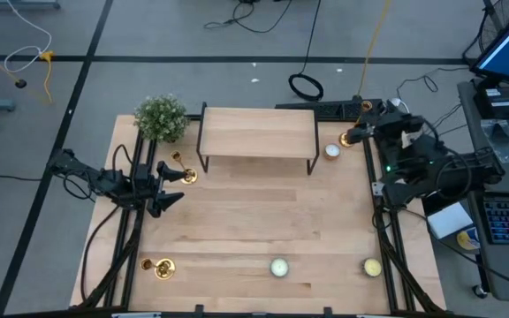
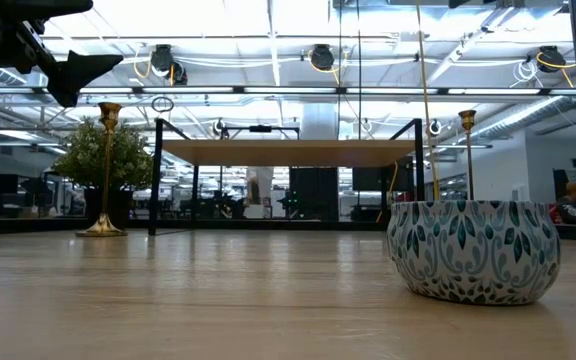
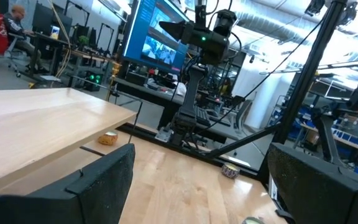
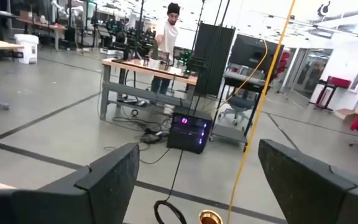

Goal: Pick & Place candle stick holders
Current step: Put the top right gold candle holder on the shelf

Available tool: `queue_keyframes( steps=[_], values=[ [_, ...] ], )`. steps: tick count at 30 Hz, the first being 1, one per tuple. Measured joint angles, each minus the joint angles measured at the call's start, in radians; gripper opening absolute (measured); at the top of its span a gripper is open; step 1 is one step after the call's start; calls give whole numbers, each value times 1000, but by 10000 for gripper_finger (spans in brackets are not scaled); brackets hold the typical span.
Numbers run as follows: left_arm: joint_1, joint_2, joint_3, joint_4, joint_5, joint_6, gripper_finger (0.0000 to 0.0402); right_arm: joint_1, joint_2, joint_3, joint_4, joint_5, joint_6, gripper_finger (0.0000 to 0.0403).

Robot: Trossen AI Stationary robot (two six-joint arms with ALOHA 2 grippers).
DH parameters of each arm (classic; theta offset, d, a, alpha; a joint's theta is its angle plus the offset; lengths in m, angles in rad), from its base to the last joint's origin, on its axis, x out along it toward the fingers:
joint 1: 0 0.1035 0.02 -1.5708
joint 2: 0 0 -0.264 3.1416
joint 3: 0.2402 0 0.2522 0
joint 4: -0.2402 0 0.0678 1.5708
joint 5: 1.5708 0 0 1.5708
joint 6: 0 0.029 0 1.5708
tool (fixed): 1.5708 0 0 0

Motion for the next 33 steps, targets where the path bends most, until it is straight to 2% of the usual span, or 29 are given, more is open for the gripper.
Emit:
queue_keyframes(
  steps=[13, 19, 30, 33],
  values=[
    [0, 0, 0, 1, 0, -1, 365, -50, -25, -24, -76, 0, 164, 322],
    [0, 0, 0, 2, 0, -2, 365, -103, -90, -129, -76, 0, 320, 322],
    [0, 0, 0, 2, 0, -3, 365, -200, -111, -336, -68, -3, 421, 322],
    [0, 0, 0, 2, 0, -3, 365, -214, -117, -401, -68, -55, 505, 322]
  ],
)
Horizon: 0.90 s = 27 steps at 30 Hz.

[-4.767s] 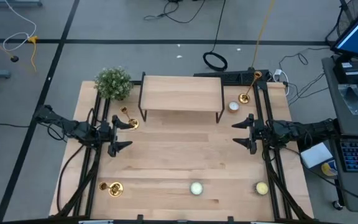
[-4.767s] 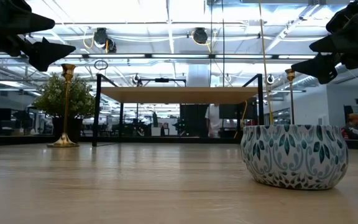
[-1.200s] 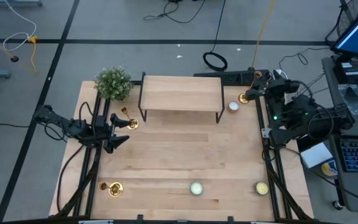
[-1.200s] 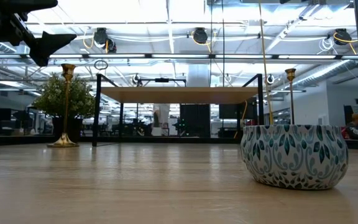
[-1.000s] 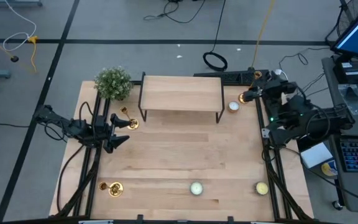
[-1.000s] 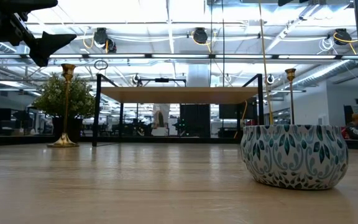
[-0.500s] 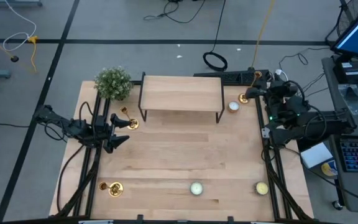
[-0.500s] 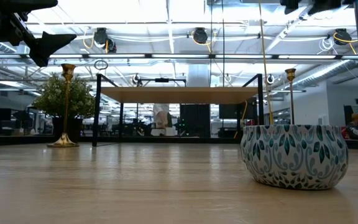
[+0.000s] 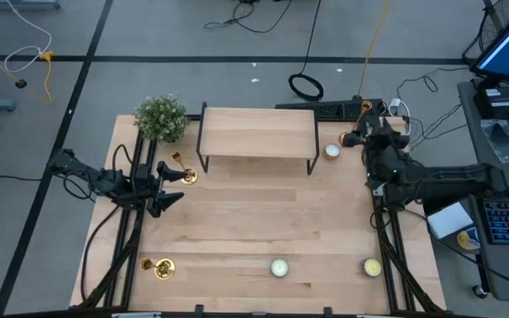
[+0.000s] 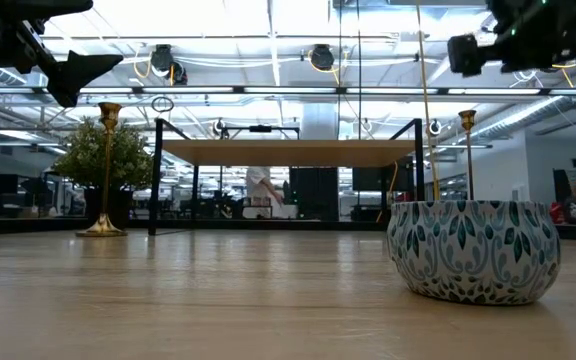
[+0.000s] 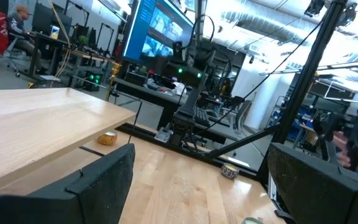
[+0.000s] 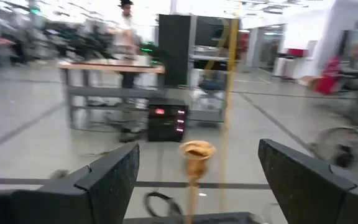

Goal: Pick & Place candle stick holders
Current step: Put the top right gold candle holder on the shelf

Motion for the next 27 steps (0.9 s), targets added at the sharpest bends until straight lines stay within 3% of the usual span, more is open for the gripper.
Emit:
queue_keyframes(
  steps=[3, 6, 13, 27],
  values=[
    [0, 0, 0, 0, 0, 0, 365, -31, -13, -56, 2, -77, 104, 322],
    [0, 0, 0, 0, 0, 0, 365, -71, -16, -97, 4, -80, 163, 322],
    [0, 0, 0, 0, 0, -1, 365, -119, -14, -141, -1, -276, 135, 322],
    [0, 0, 0, -1, -70, 0, 365, -184, -14, -177, 0, -290, 139, 322]
  ],
)
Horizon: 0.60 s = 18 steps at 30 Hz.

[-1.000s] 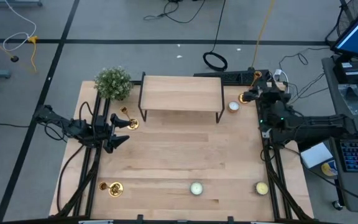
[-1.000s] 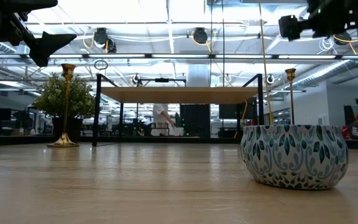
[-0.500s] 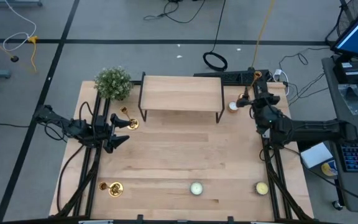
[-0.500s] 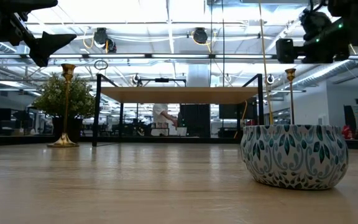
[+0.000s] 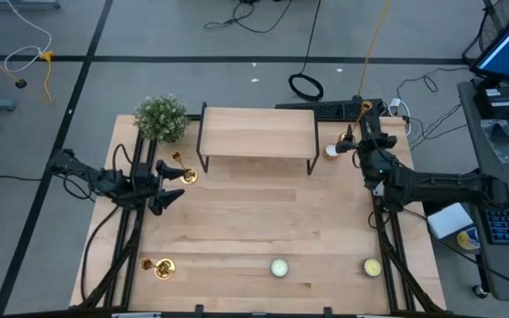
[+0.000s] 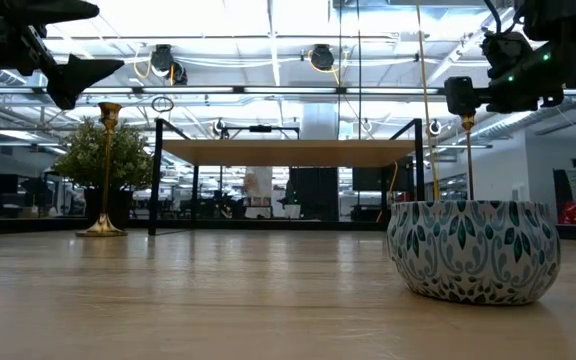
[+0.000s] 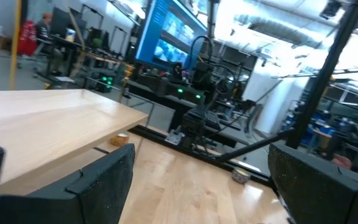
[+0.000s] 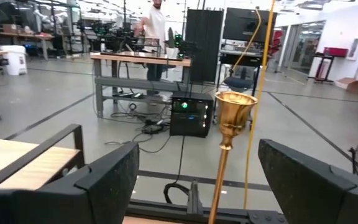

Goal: Pick & Place candle stick holders
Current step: Put the top right gold candle holder on the shelf

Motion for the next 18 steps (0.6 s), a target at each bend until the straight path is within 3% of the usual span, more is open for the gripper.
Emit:
queue_keyframes(
  steps=[5, 11, 18],
  values=[
    [0, 0, 0, 0, -57, 6, 365, -44, 0, 0, 0, -3, 50, 322],
    [0, 0, 0, -1, -61, 4, 365, -125, 3, 0, 0, -149, 135, 322],
    [0, 0, 0, 0, -61, 4, 365, -216, 4, 0, 0, -157, 165, 322]
  ],
)
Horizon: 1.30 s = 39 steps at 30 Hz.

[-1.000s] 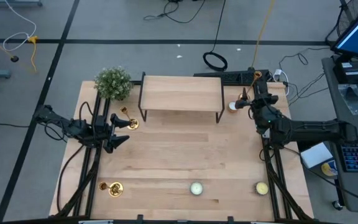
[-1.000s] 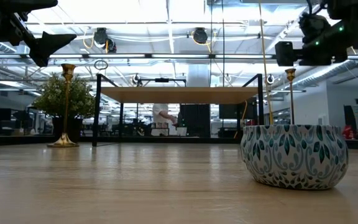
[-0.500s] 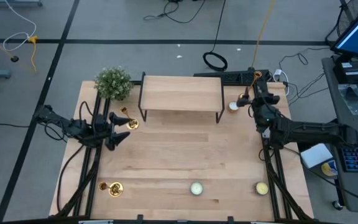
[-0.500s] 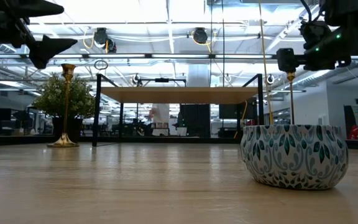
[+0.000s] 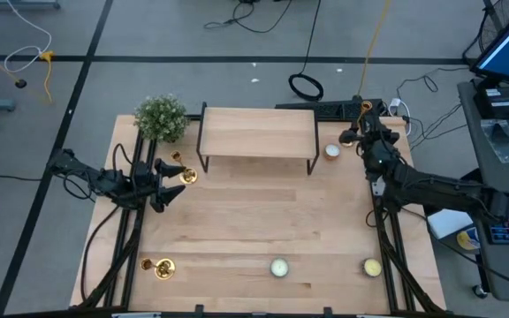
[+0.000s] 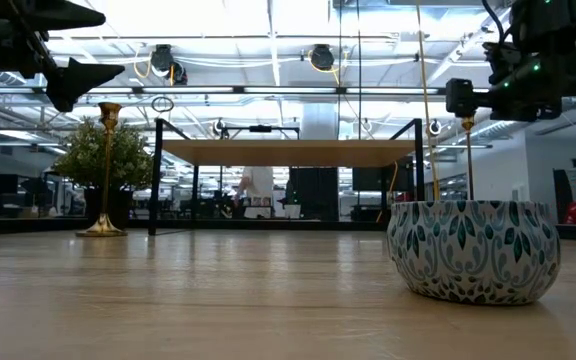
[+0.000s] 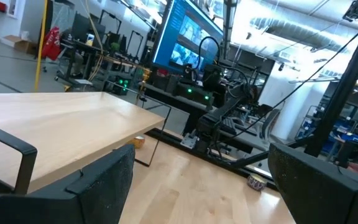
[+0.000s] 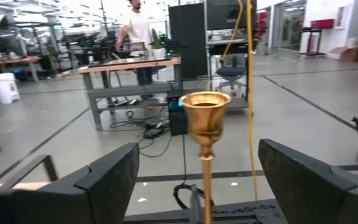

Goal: Pick & Place candle stick holders
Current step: Put the top right gold candle holder on the shelf

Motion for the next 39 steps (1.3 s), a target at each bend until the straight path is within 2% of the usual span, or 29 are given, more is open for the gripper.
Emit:
queue_keyframes(
  steps=[5, 8, 12, 16, 22, 34, 39],
  values=[
    [0, 0, 0, 0, -21, 7, 365, -48, 9, 0, 0, -79, 1, 322],
    [0, 0, 0, 1, -53, -1, 365, -77, 38, 0, -1, -81, 32, 322],
    [0, 0, 0, 19, -56, -2, 365, -119, 79, 0, 0, -131, 69, 322],
    [0, 0, 0, 25, -56, 4, 365, -156, 111, 0, 1, -138, 114, 322],
    [0, 0, 0, 24, -59, 5, 365, -203, 139, 0, 72, -236, 118, 322],
    [0, 0, 0, 24, -63, 4, 365, -217, 175, 0, 232, -236, 37, 322],
    [0, 0, 0, 24, -71, 4, 365, -217, 175, 0, 242, -237, 15, 316]
  ],
)
